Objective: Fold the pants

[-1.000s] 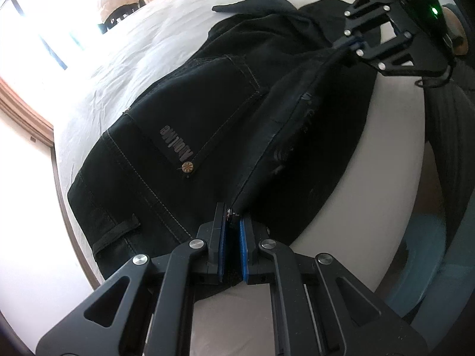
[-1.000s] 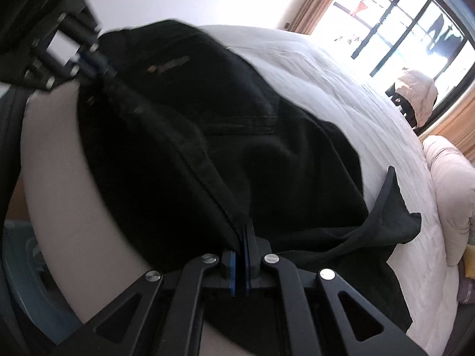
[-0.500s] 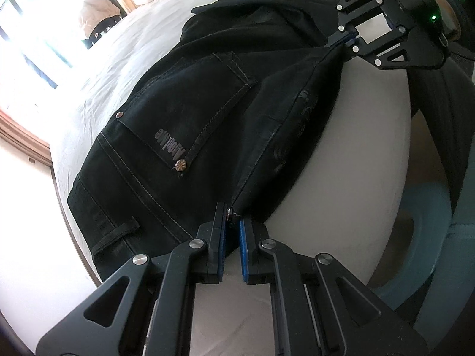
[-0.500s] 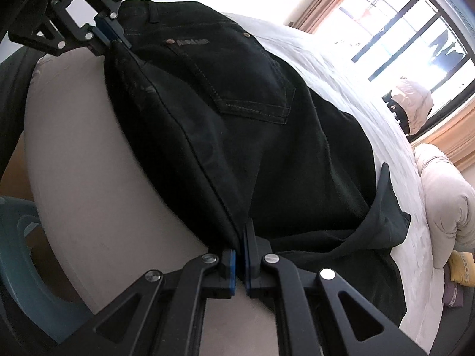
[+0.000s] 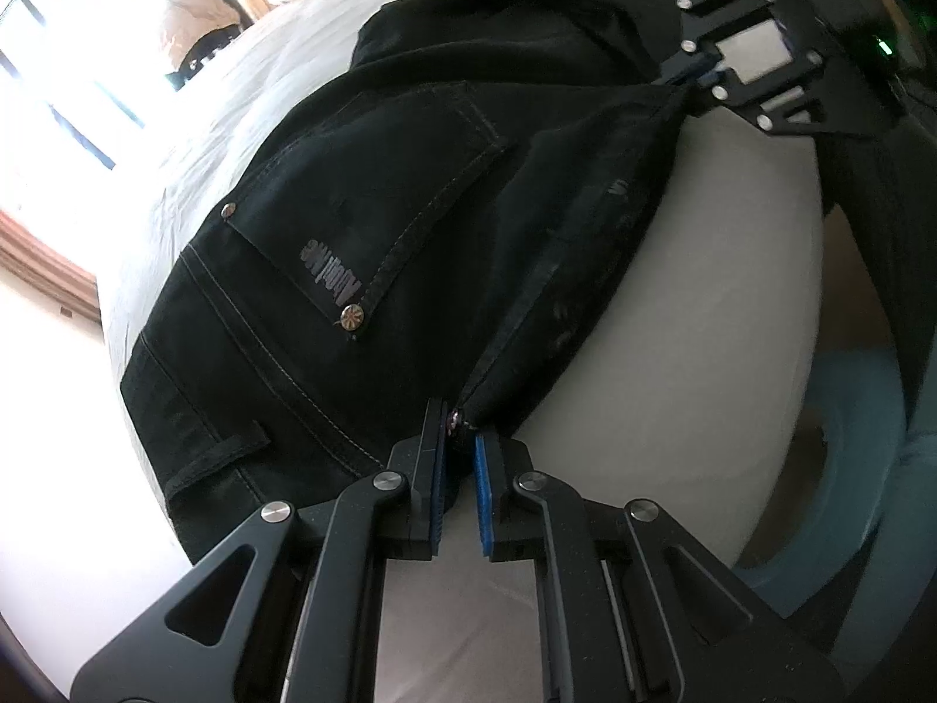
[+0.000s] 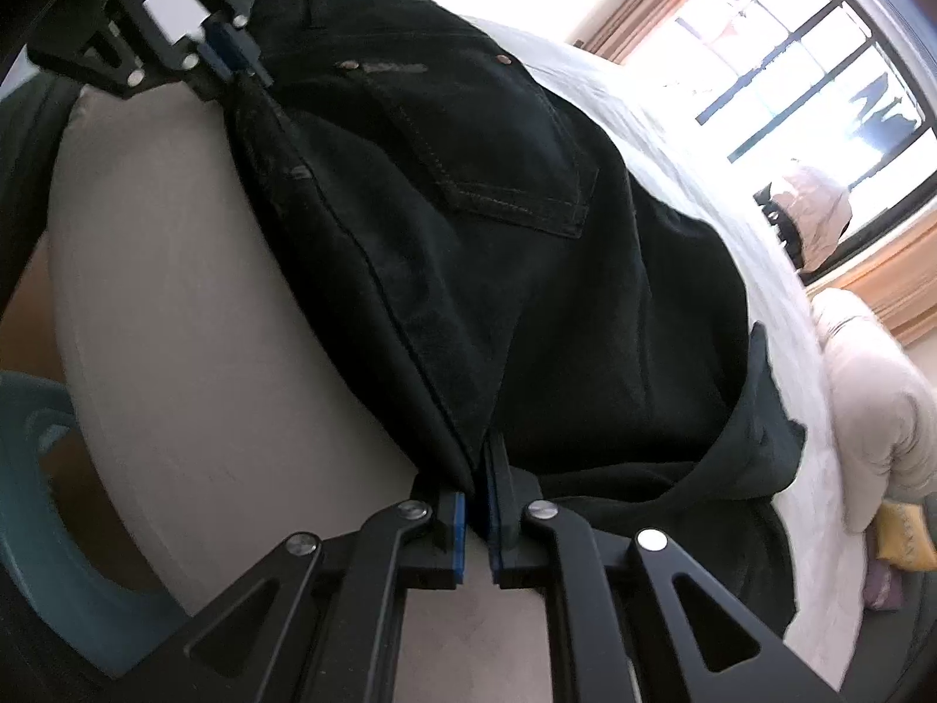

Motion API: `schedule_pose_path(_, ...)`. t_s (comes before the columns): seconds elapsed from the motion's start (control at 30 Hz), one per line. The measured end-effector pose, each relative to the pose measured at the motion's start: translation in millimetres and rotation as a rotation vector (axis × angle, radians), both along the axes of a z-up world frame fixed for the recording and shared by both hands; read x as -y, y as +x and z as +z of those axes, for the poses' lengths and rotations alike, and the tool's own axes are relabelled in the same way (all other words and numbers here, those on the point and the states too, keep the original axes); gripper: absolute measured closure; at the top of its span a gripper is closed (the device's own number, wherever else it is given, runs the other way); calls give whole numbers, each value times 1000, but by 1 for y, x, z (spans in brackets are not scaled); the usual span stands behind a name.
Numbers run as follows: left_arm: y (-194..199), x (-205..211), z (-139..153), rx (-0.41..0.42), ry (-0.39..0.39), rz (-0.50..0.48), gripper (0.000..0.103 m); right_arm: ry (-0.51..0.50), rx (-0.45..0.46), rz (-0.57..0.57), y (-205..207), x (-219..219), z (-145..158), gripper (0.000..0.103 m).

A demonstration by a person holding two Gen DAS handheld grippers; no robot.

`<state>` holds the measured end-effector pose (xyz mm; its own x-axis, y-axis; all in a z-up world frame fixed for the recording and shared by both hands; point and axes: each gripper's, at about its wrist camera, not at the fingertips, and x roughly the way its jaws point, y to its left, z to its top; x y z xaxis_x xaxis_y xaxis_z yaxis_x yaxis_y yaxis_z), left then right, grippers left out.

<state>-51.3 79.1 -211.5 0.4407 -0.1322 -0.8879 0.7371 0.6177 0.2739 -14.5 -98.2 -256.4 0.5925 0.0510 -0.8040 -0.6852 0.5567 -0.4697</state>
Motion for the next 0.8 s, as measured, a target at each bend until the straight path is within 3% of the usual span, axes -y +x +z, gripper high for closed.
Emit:
schedule_pose_path(0.1,1,-7,3,7,-33,8,91,7,25,-17,-1,1,2,93)
schedule_pose_path(0.17,1,-10,6,3,-36,29,82,51,11,-55,2,9,8,80)
schedule_pose_path(0.2,1,-13,9,-10,-41,42,69,73,8,-75,3,14,12,74)
schedule_pose_path(0.23,0,-15,12,-26,-49,47,43,85,8,-89,4,18,16,61)
schedule_pose_path(0.27,-2,-17,15,-40,-62,49,30,106,7,-105,4,23,21,43)
schedule_pose_path(0.3,-6,-20,22,-51,-80,49,22,136,-7,-112,2,27,25,34)
schedule_pose_path(0.33,-7,-22,26,-61,-88,52,22,171,-25,-114,0,31,31,28)
schedule_pose_path(0.47,-9,-29,60,-57,-164,88,22,237,-28,-124,-6,37,52,28)
schedule_pose_path(0.6,25,-22,96,-27,-338,184,23,382,-42,-166,12,31,70,36)
schedule_pose_path(0.73,59,9,100,10,-388,198,23,395,-27,-177,28,17,65,40)
schedule_pose_path(0.8,78,28,87,-16,-395,214,23,374,-80,-228,38,16,47,40)
